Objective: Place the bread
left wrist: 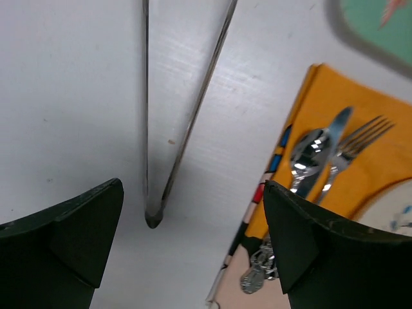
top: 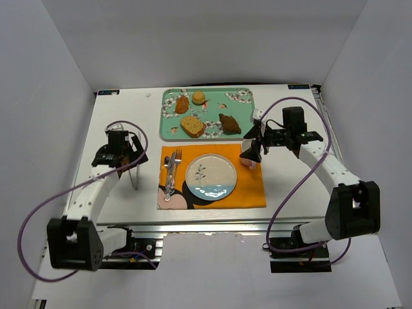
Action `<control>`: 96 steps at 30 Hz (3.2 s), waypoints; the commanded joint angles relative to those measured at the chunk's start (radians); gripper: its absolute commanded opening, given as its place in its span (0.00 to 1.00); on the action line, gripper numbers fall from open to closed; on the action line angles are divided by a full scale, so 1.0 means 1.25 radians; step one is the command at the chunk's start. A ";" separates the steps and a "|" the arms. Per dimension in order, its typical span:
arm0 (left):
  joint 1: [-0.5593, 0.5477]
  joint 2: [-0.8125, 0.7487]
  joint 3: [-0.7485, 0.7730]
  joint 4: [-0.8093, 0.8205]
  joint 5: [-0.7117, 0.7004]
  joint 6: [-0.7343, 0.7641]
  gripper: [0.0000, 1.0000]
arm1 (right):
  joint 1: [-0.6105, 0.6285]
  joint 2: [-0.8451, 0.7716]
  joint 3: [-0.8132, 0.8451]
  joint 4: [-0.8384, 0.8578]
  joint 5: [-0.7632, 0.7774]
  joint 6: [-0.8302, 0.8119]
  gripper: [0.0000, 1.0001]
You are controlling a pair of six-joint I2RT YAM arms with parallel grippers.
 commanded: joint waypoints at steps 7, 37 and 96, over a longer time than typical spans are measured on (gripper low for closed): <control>0.044 0.265 0.107 0.004 0.008 0.165 0.98 | 0.009 -0.002 0.039 -0.011 -0.026 -0.007 0.89; 0.103 0.263 0.146 0.206 0.553 -0.140 0.06 | -0.018 -0.025 0.020 0.000 0.023 -0.004 0.89; -0.072 0.325 0.310 0.088 0.544 -0.347 0.43 | -0.045 -0.054 -0.036 0.022 0.015 0.003 0.89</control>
